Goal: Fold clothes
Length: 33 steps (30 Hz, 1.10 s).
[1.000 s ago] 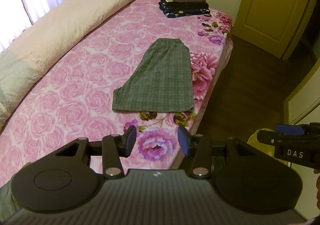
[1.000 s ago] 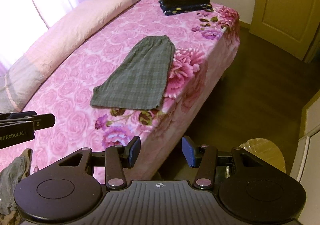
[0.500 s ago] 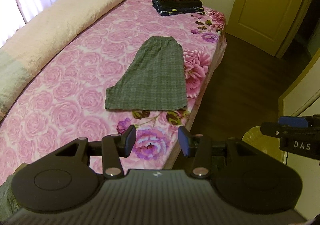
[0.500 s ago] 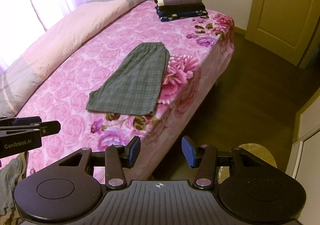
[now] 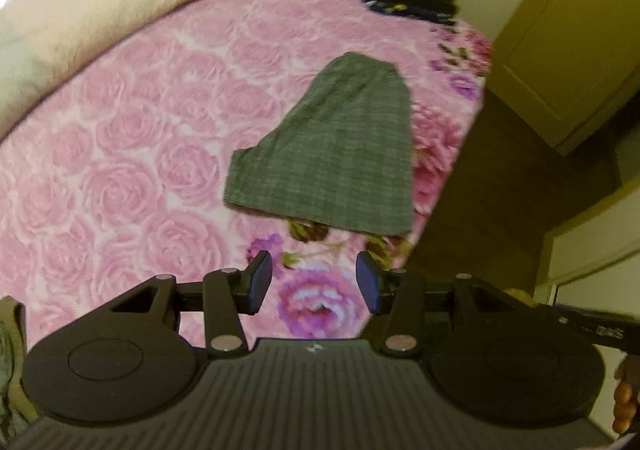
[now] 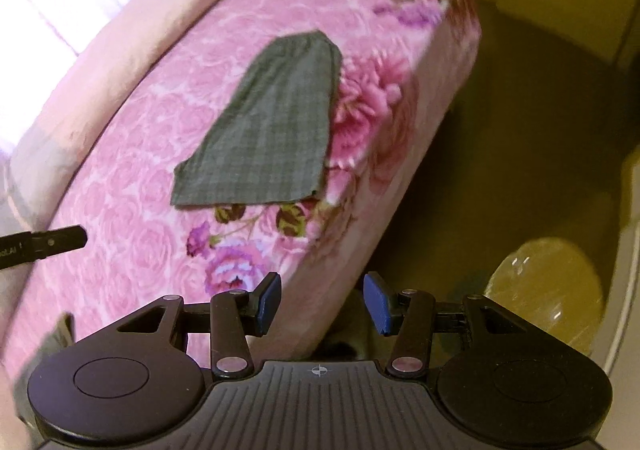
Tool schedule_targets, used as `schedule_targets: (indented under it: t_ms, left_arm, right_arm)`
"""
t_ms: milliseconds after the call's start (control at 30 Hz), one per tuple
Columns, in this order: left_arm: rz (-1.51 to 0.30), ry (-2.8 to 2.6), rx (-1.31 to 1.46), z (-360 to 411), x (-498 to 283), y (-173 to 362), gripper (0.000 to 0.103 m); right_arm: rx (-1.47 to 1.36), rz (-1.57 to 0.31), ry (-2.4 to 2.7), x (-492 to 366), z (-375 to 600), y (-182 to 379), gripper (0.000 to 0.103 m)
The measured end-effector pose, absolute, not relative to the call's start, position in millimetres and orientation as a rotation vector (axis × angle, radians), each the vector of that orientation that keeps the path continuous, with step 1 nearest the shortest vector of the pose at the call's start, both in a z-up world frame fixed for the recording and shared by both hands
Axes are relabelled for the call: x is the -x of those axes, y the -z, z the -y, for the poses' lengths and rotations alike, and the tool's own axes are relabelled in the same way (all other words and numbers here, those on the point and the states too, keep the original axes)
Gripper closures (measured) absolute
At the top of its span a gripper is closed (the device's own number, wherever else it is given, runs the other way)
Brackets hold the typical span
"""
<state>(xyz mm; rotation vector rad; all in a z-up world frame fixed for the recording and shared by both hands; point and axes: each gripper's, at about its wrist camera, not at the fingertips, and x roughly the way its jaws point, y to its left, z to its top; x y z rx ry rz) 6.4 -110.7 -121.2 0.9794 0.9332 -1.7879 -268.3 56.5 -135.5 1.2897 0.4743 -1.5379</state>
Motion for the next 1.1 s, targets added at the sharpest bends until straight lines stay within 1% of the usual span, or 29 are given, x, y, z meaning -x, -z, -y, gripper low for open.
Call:
schedule_targets:
  t_ms: [167, 267, 367, 600, 700, 833, 967, 1100]
  left_arm:
    - [-1.071, 1.705, -0.956, 191, -16, 169, 0.062]
    - [-1.113, 1.675, -0.961, 229, -20, 198, 0.062]
    - [-1.156, 1.670, -0.971, 256, -26, 225, 0.062]
    - [-1.207, 1.648, -0.966, 281, -51, 285, 0.061]
    - [-1.250, 1.678, -0.923, 283, -65, 306, 0.060]
    - [-1.314, 1.741, -0.874, 287, -77, 324, 0.059]
    - [-1.373, 1.797, -0.853, 295, -79, 342, 0.055]
    - [-1.464, 1.843, -0.809, 303, -76, 359, 0.055]
  right_arm:
    - [-1.384, -0.311, 1.470, 302, -12, 164, 0.054]
    - [-1.467, -0.187, 1.393, 322, 24, 193, 0.054]
    - [-1.524, -0.117, 1.351, 338, 58, 230, 0.054]
    - [-1.553, -0.188, 1.307, 350, 96, 304, 0.054]
    - [-1.566, -0.174, 1.283, 352, 100, 325, 0.054]
    - [-1.557, -0.128, 1.246, 355, 105, 341, 0.054]
    - [-1.554, -0.124, 1.220, 361, 110, 354, 0.054]
    - [-1.563, -0.132, 1.162, 363, 114, 362, 0.054]
